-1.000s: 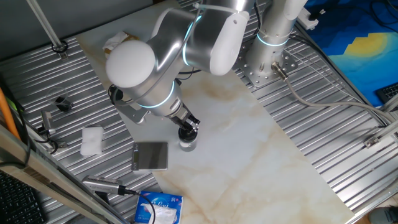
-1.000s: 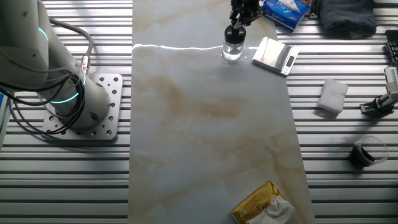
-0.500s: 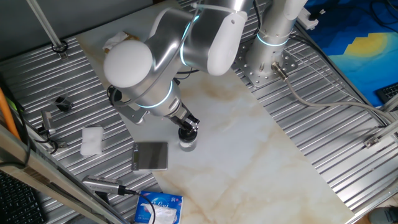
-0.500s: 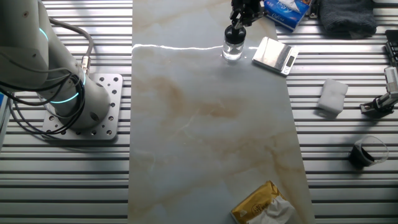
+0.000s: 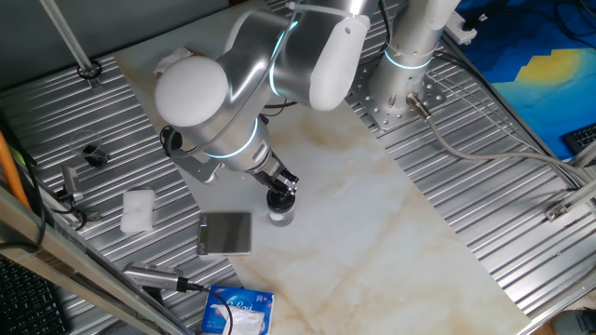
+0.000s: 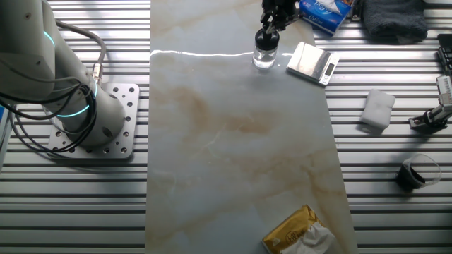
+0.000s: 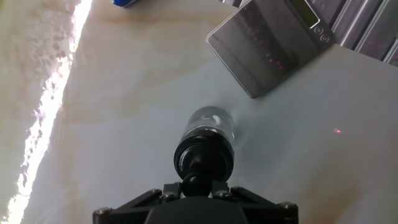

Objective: Screw the lid onto the jar

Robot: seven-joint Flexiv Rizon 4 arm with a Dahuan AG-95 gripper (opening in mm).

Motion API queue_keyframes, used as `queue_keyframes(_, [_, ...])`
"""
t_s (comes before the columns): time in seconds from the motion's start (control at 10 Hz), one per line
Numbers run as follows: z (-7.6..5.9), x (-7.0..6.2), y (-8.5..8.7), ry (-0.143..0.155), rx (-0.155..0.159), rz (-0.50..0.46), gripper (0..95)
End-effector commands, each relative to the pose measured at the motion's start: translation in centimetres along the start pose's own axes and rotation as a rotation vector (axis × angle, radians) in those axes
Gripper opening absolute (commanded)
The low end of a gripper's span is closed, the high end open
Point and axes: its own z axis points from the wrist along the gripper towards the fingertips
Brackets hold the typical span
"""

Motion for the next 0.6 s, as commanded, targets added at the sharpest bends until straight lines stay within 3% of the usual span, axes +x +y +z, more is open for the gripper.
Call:
queue_keyframes(0.1, [0.06, -0.13, -0.05, 0.002, 0.001, -0.001, 0.0])
queue_keyframes(0.6, [0.07, -0.16, -0.18, 0.009, -0.002, -0.002, 0.0])
